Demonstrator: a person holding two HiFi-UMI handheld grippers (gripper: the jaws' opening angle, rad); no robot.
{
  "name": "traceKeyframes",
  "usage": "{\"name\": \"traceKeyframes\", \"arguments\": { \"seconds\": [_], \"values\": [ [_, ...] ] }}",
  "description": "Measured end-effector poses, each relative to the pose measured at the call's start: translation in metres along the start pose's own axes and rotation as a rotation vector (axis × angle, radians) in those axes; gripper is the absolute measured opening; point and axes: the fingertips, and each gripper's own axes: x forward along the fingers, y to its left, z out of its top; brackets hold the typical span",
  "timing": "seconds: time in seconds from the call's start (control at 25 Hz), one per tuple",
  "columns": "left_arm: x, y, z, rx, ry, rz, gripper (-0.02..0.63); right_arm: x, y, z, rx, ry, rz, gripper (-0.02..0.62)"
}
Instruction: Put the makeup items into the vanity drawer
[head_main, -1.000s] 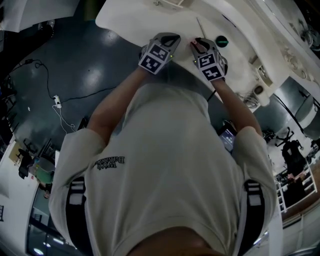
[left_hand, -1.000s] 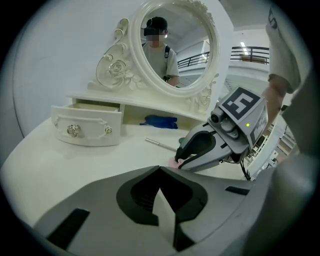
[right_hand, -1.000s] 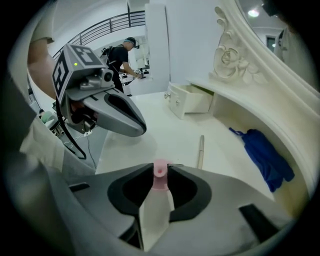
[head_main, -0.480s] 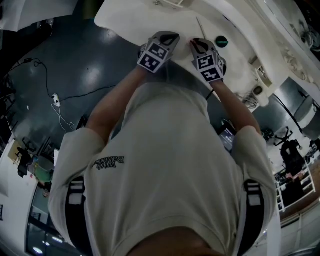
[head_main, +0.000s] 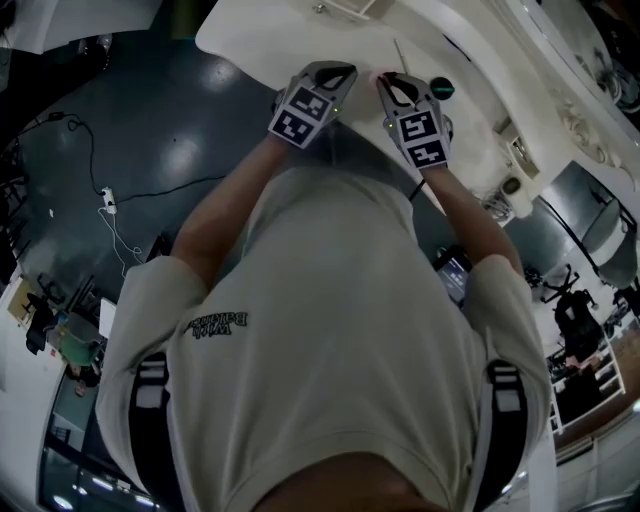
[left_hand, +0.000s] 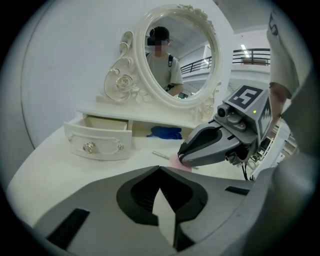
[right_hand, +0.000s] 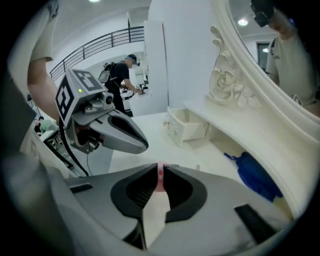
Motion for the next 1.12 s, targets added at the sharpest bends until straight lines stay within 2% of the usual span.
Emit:
{"name": "traceKeyframes", "arguments": {
  "seconds": [0.32, 0.68, 0.88, 1.12],
  "values": [
    [-0.06, 0.023, 0.069, 0.001, -0.156, 0.12, 0.014, -0.054, 0.007, 0.099, -0.012, -0.241, -0.005, 0.04],
    [-0.152, 0.032, 0.16, 0.079, -0.357, 0.229, 0.014, -0.133, 0.013, 0.205, -0.078, -0.512, -0.049, 0.04],
    [-0.193, 0.017, 0.194, 0.117, -0.44, 0.247, 0.014, -0.175, 0.025, 0.245, -0.117, -0.626, -0.059, 0.04],
    [-0.252, -0.009, 0.235, 0.205, -0.577, 0.301, 0.014, -0.227, 0.044, 0.277, -0.124, -0.761, -0.066, 0.04]
  ]
}}
